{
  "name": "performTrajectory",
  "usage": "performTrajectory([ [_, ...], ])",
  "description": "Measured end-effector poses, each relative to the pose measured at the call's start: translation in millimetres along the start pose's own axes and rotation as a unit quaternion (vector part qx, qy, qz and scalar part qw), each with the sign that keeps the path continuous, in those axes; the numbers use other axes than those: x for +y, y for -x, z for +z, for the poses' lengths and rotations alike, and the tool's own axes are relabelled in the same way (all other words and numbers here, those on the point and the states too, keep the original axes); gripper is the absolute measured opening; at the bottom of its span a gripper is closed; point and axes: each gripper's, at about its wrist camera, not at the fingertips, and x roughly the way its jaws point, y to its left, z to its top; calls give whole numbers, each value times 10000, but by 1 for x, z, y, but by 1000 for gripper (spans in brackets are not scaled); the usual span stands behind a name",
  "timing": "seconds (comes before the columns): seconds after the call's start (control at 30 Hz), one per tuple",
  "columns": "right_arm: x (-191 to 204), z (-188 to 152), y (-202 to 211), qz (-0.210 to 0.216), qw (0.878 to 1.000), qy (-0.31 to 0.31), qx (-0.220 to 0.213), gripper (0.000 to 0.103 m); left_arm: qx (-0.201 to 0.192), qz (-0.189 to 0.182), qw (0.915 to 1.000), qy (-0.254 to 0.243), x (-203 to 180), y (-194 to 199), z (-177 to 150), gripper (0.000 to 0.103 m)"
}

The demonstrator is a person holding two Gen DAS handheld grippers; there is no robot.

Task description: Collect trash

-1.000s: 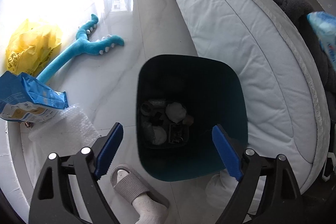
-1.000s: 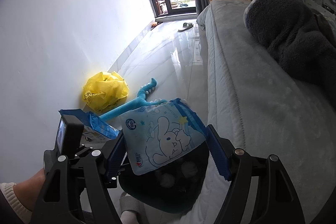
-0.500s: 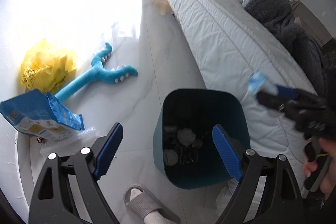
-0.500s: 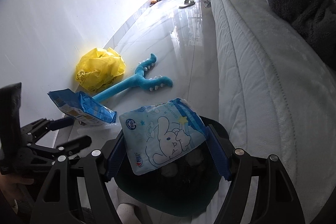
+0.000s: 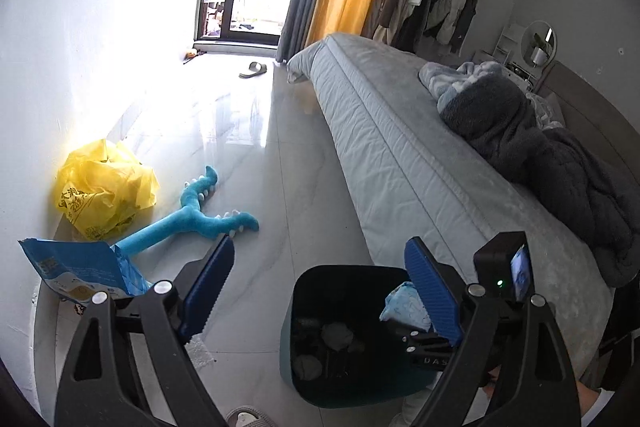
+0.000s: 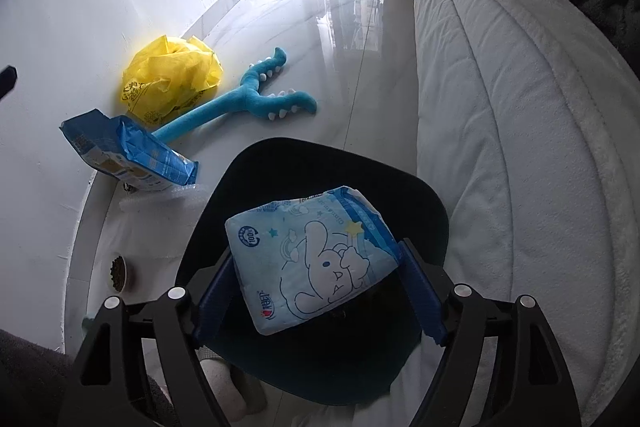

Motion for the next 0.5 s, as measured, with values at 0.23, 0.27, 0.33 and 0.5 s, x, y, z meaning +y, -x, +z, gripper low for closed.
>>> performTrajectory([
  [0.23,1,-5,16,7,9999,99,-25,86,-418,115,9990,-108,-17,23,15,94],
  [0.27,0,-7,21,5,9999,88,-58,86,-488,155,9986,-154,-22,25,17,94],
  [0.33,-3,-10,31,-6,9999,75,-130,87,-592,202,9977,-243,-31,30,18,96],
  [0.5,-19,-21,72,-23,9984,-54,-558,91,-742,146,9963,-417,-56,35,22,98],
])
